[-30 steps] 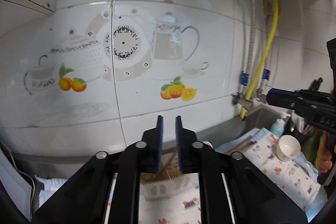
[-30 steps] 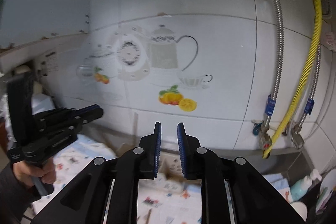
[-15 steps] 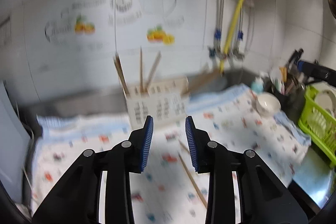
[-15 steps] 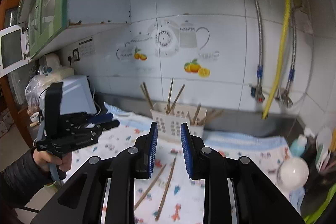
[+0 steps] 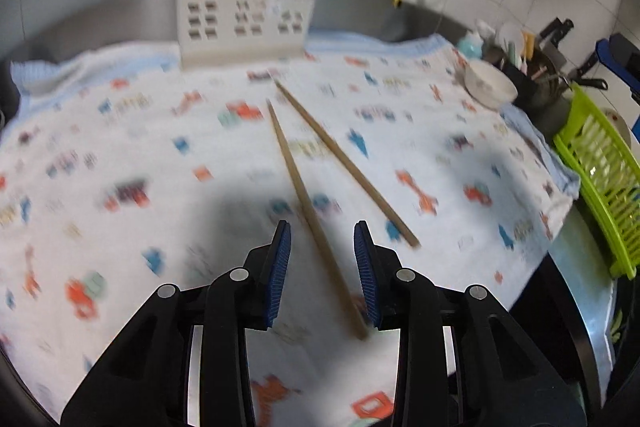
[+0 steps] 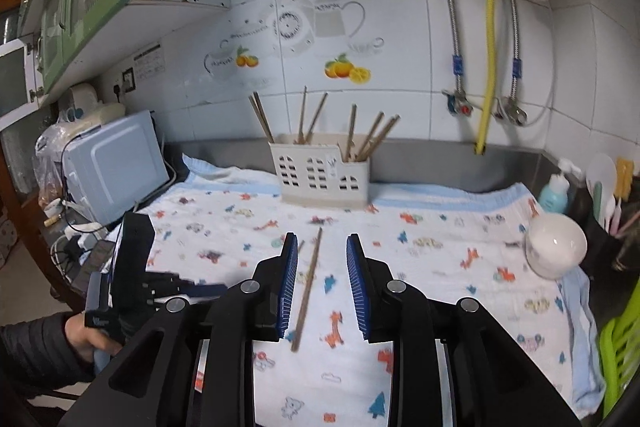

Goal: Organize utensils
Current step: 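Bring both open tools down to the last chopsticks on the cloth, then close the right tool on a chopstick while the left tool grasps the other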

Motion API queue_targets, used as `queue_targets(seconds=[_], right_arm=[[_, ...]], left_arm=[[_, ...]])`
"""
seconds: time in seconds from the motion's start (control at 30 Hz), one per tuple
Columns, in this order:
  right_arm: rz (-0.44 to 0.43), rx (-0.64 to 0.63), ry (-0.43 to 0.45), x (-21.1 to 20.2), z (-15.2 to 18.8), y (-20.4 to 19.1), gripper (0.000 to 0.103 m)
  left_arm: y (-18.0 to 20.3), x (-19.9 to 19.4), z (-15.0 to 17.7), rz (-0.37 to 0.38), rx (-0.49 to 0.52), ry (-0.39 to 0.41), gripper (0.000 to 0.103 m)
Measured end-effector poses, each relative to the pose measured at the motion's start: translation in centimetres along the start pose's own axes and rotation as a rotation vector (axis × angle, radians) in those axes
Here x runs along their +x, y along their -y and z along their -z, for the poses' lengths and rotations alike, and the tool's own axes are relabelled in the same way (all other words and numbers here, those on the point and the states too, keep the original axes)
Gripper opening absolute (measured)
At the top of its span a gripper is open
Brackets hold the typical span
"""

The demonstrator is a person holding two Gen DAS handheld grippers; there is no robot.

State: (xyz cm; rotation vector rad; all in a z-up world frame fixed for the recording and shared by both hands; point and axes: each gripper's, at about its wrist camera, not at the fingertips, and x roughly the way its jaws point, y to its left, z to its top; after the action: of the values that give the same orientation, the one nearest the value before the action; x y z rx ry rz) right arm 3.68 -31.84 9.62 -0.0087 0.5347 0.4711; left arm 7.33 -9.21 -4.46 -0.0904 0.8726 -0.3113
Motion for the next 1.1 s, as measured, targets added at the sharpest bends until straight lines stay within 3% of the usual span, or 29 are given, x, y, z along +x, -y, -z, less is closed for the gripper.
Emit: queue_targets(seconds=[0.17, 0.2, 0.3, 0.4, 0.43, 0.6, 0.9, 1.1], right_arm=[[0.005, 0.019, -0.015, 0.4, 1.9, 0.1, 0.026], [0.001, 0.026, -0.02, 0.5, 2.2, 0.2, 0.026], [-0.005, 0.045, -0.033, 1.0, 2.9, 0.5, 0.026], [-0.01, 0.055, -0.041, 1.4, 3.3, 0.7, 0.026], [-0.01, 0.057, -0.045, 1.6, 3.5, 0.7, 0.026], [-0.012, 0.051, -0.074, 3.3, 4.3, 0.3, 0.026], [-0.039, 0.047, -0.186, 9.1, 7.2, -1.4, 0.026], [-0.059, 0.047, -0.254, 12.3, 8.4, -2.3, 0.025]], left_arm=[[1.7, 2.0, 1.7, 0.002, 0.019, -0.065, 0.028], [1.9, 2.4, 1.8, -0.004, 0.022, -0.073, 0.023], [1.8, 2.8, 2.0, -0.049, 0.031, -0.064, 0.013], [1.0, 2.6, 1.6, -0.077, 0.042, -0.063, 0.01], [0.6, 2.5, 1.4, -0.109, 0.054, -0.056, 0.01], [-2.6, 1.8, 0.3, -0.134, 0.005, -0.036, 0.01], [-3.7, 0.8, 0.0, -0.042, -0.051, -0.014, 0.013], [-2.5, 1.6, 0.2, -0.039, 0.01, -0.034, 0.022]])
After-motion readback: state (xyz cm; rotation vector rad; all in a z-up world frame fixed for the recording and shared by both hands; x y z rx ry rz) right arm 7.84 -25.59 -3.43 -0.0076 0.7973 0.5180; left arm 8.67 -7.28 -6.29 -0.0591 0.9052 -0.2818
